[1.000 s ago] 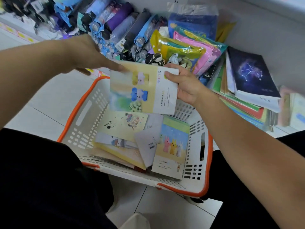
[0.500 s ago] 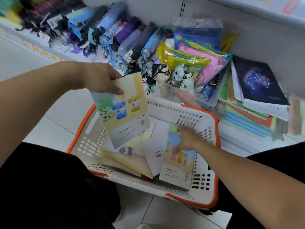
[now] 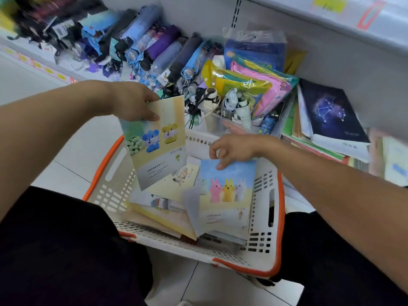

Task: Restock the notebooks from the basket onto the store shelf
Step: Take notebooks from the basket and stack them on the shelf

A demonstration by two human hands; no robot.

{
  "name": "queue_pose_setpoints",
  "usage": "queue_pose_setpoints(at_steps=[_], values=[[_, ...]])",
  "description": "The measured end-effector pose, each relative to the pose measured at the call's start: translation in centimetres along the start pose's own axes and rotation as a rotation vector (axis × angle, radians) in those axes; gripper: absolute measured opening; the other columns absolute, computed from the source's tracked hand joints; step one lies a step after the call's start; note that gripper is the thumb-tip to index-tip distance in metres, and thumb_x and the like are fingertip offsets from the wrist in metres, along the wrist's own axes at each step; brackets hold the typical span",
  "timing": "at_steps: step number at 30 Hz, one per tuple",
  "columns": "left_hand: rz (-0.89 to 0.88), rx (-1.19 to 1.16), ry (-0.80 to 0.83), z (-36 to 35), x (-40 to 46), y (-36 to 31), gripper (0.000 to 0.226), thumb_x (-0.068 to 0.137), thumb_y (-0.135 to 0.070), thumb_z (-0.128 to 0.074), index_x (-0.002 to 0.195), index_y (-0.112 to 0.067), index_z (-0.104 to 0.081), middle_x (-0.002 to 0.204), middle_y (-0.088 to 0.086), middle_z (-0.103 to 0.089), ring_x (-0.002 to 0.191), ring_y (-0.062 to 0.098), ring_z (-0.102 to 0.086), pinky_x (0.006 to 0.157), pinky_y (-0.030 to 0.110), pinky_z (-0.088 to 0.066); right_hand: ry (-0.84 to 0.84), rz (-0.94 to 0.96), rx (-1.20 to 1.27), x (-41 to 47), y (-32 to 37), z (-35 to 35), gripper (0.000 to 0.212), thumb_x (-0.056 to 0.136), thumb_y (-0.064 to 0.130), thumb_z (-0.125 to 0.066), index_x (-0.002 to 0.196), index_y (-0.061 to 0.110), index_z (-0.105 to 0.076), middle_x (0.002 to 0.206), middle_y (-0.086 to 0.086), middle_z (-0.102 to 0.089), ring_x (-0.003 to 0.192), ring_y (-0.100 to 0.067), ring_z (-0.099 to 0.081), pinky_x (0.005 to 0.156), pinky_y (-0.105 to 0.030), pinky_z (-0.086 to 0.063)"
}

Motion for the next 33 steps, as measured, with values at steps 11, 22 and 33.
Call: queue_pose_setpoints(at_steps=[11, 22, 33], values=[[-0.215, -0.979, 0.248, 1.1, -1.6, -4.4, 0.037, 0.088, -0.019, -0.055, 0.123, -0.011, -0.064, 0.116, 0.009, -0.071, 0.099, 0.022, -0.071, 0.082, 0.031, -0.059, -0.658, 0.371, -0.405, -7.9, 12.5, 11.6, 0.017, 0.092, 0.027, -0.067, 0.099, 0.018, -0.055, 0.120, -0.008, -0.049, 0.105, -0.014, -0.050, 0.087, -0.025, -0.041], [-0.232, -1.280, -0.029, 3.7, -1.5, -3.2, 0.050, 0.085, -0.052, -0.062, 0.119, -0.017, -0.065, 0.116, 0.004, -0.070, 0.098, 0.022, -0.068, 0.085, 0.036, -0.053, -0.894, 0.351, 0.297, -10.0, 10.8, 16.7, 0.012, 0.086, 0.013, -0.076, 0.092, 0.011, -0.066, 0.075, 0.009, -0.072, 0.065, -0.008, -0.066, 0.060, -0.025, -0.055], [-0.115, -1.502, -0.410, 4.3, -1.1, -3.7, 0.044, 0.090, -0.011, -0.067, 0.130, -0.009, -0.050, 0.117, 0.015, -0.069, 0.101, 0.036, -0.069, 0.081, 0.059, -0.055, -0.663, 0.149, 0.819, -10.3, 8.4, 16.0, 0.062, 0.085, 0.044, -0.073, 0.134, 0.012, -0.053, 0.126, -0.007, -0.067, 0.106, -0.026, -0.069, 0.098, -0.047, -0.053]])
Point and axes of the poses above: each hand's wrist, its own x-axis towards the middle knuckle, its own z-axis out of the back of the hand, y = z × x, the point moved 6 cm from there along x, towards the middle knuckle
